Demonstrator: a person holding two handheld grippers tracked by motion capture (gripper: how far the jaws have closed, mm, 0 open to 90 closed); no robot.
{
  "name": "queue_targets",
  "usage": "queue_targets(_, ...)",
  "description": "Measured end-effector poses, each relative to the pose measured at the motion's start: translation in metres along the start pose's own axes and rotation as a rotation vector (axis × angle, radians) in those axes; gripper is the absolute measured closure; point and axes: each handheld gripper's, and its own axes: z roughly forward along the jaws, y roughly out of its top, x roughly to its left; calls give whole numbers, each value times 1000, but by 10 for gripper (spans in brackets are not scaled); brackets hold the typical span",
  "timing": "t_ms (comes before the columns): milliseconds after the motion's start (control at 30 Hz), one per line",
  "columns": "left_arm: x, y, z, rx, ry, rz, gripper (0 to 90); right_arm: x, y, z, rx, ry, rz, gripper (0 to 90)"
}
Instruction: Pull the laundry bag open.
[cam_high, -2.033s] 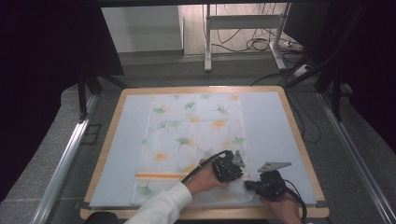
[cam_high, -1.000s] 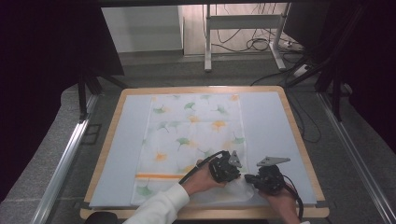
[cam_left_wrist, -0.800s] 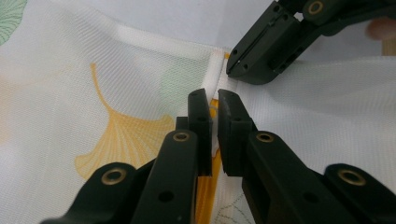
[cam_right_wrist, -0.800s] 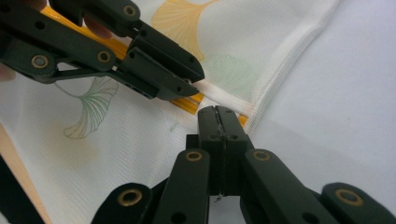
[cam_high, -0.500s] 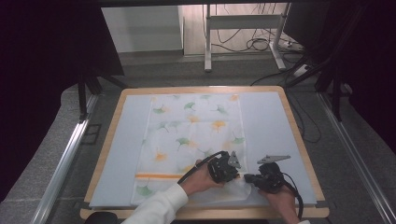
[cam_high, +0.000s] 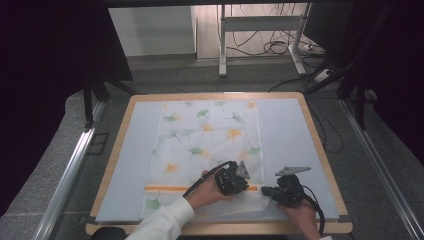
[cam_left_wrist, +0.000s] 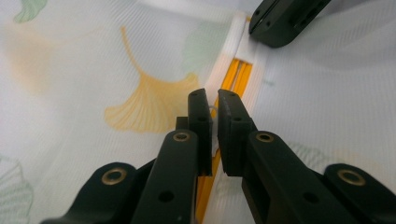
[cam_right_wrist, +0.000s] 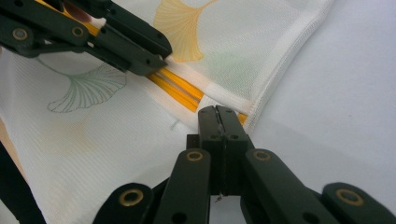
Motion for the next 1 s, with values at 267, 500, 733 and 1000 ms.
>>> queue_targets(267,5,-13,-9,2,6,-22,853,0,0,0,-2,1,0,896)
queue_targets(500,9,-20,-14,1,4,-37,853,0,0,0,-4,2,-2,896)
queue_targets(733,9,-26,-19,6,10,-41,853,0,0,0,-3,1,-5,896)
queue_targets(1000,14,-34,-24,2,11,-62,853,0,0,0,-1,-1,-19,896)
